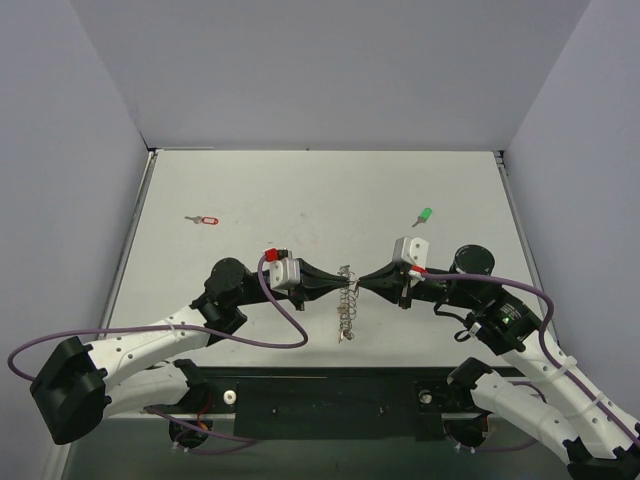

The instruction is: Put the keys on the keyring

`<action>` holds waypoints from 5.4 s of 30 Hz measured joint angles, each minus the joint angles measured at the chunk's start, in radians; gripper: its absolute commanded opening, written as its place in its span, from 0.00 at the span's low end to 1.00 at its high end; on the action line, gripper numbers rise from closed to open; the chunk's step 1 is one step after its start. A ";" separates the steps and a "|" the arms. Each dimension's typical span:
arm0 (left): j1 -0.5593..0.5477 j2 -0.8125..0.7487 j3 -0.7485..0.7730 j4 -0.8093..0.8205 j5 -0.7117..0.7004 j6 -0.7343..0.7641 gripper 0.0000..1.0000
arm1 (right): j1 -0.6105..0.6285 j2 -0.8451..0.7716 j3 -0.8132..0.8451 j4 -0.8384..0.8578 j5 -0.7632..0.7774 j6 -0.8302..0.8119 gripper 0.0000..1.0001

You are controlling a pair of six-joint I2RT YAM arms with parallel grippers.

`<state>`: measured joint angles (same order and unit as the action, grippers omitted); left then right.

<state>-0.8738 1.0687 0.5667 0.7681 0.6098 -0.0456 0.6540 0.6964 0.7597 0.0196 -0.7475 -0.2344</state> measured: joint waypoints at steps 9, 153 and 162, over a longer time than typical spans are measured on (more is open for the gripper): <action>0.003 -0.001 0.000 0.000 -0.005 0.000 0.00 | -0.001 0.000 0.000 0.000 0.000 0.002 0.00; 0.008 0.003 -0.013 0.007 0.001 -0.023 0.00 | 0.026 0.029 -0.016 0.031 -0.026 -0.034 0.00; 0.005 0.005 -0.013 -0.009 0.000 -0.026 0.00 | 0.035 0.029 -0.016 -0.013 -0.026 -0.102 0.00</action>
<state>-0.8688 1.0740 0.5537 0.7593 0.6098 -0.0715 0.6888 0.7254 0.7433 0.0067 -0.7734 -0.3363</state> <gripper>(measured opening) 0.017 0.004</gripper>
